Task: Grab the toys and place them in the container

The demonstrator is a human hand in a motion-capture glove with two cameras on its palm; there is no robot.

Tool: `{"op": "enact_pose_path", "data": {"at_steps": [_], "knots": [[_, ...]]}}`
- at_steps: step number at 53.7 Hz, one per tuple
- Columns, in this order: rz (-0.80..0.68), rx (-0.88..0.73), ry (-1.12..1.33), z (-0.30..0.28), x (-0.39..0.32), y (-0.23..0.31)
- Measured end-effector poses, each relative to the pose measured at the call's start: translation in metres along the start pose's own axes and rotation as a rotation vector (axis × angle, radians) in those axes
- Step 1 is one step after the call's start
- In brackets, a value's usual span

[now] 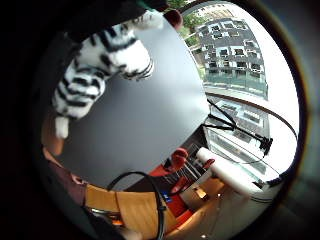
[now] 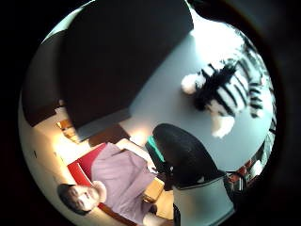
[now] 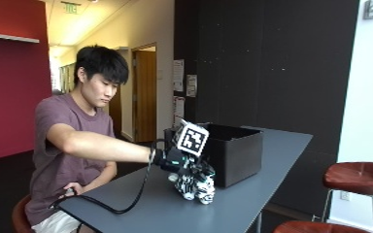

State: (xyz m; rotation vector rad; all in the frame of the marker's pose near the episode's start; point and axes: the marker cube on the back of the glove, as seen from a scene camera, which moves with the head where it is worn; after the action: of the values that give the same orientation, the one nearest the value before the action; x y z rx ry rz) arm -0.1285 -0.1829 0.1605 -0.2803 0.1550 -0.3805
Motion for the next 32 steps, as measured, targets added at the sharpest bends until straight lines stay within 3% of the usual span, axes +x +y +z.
{"op": "enact_pose_path", "data": {"at_steps": [10, 32], "knots": [[-0.046, 0.016, 0.045, 0.053, 0.029, -0.034], [-0.074, 0.163, -0.140, 0.046, 0.067, -0.076]]}}
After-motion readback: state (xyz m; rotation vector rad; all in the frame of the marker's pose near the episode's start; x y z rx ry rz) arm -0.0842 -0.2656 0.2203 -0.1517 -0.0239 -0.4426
